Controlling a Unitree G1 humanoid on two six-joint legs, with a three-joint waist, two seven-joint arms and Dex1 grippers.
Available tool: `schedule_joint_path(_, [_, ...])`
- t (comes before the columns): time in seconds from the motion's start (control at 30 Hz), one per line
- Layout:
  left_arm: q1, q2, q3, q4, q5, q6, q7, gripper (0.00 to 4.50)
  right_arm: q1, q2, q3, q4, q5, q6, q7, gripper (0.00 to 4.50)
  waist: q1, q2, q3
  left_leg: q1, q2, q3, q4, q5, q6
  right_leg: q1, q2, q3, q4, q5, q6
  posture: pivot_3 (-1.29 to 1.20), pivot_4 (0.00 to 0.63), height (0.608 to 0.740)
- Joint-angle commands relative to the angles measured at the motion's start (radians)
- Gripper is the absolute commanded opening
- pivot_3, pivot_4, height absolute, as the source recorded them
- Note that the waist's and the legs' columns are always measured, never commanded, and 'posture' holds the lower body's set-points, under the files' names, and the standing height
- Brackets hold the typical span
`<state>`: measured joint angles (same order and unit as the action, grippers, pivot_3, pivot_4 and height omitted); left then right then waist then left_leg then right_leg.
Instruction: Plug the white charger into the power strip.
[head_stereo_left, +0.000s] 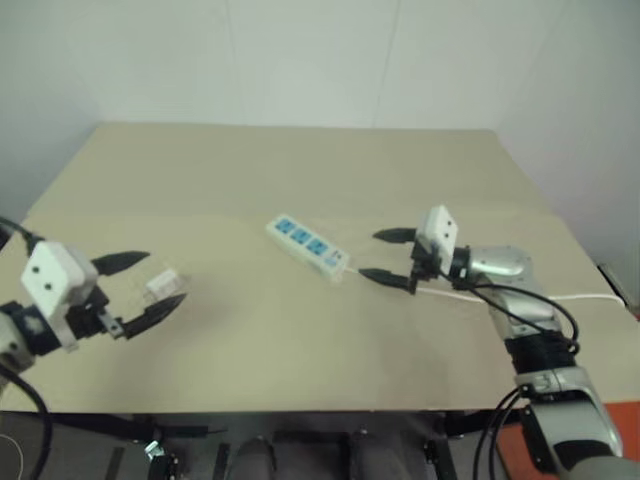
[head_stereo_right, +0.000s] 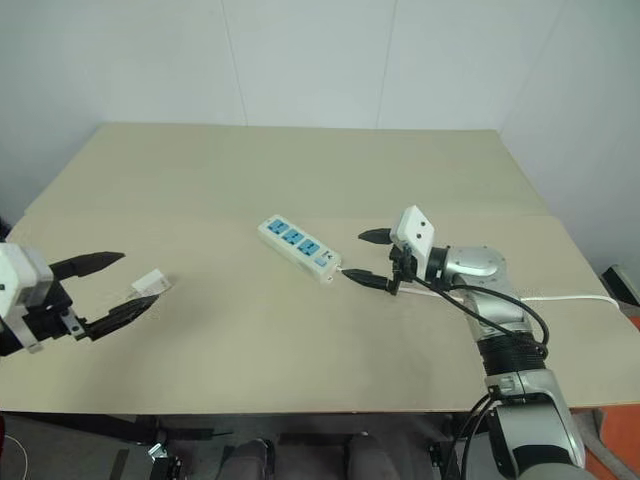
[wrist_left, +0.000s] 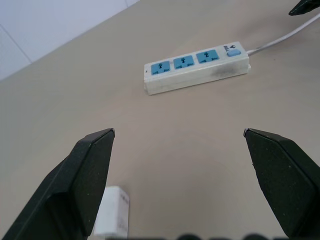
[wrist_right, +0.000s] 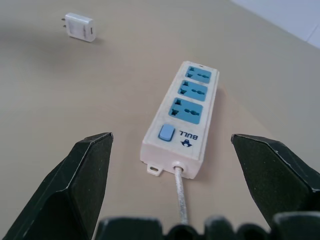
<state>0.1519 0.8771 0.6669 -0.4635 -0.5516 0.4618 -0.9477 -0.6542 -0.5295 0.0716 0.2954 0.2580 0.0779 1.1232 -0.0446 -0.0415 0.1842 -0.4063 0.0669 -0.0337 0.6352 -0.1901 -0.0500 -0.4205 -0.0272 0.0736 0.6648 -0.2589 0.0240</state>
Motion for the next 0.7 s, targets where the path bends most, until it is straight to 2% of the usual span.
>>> schedule_joint_path(0.03, [0.017, 0.020, 0.063, -0.023, -0.004, -0.008, -0.003, 4.50, -0.001, -0.009, -0.013, -0.014, 0.006, -0.035, 0.017, 4.45, -0.001, 0.000, 0.000, 0.000, 0.000, 0.000, 0.000, 0.000, 0.000, 0.000, 0.000, 0.000, 0.000, 0.000, 0.000, 0.00, 0.150, 0.740])
schedule_joint_path(0.17, [0.056, 0.007, 0.101, -0.043, -0.024, -0.001, -0.013, 4.50, 0.024, -0.032, -0.012, -0.030, -0.004, -0.044, 0.035, 4.45, 0.000, 0.000, 0.000, 0.000, 0.000, 0.001, 0.000, 0.000, 0.000, 0.000, 0.000, 0.001, 0.000, 0.000, 0.000, 0.00, 0.150, 0.740])
schedule_joint_path(0.4, [0.072, -0.021, 0.073, -0.073, -0.026, 0.001, 0.018, 4.50, 0.041, -0.027, -0.014, -0.038, -0.014, -0.025, 0.008, 4.45, -0.001, 0.000, 0.000, 0.001, 0.001, 0.002, 0.000, 0.000, 0.000, 0.000, 0.001, 0.001, 0.000, 0.000, 0.000, 0.00, 0.150, 0.740])
schedule_joint_path(0.53, [0.058, -0.015, 0.058, -0.065, -0.026, 0.000, 0.024, 4.50, 0.041, 0.031, 0.022, 0.008, -0.059, -0.034, -0.058, 4.45, -0.003, 0.000, 0.000, 0.001, 0.001, 0.002, 0.000, 0.000, 0.000, -0.001, 0.001, 0.002, 0.000, 0.000, 0.000, 0.00, 0.150, 0.740])
schedule_joint_path(0.7, [0.014, -0.008, 0.011, -0.052, -0.022, -0.008, 0.027, 4.50, -0.013, 0.126, 0.076, 0.190, -0.180, -0.063, -0.206, 4.45, -0.004, 0.000, 0.000, 0.001, 0.001, 0.002, 0.000, 0.000, 0.000, -0.001, 0.002, 0.003, 0.000, 0.001, -0.001, 0.00, 0.150, 0.740])
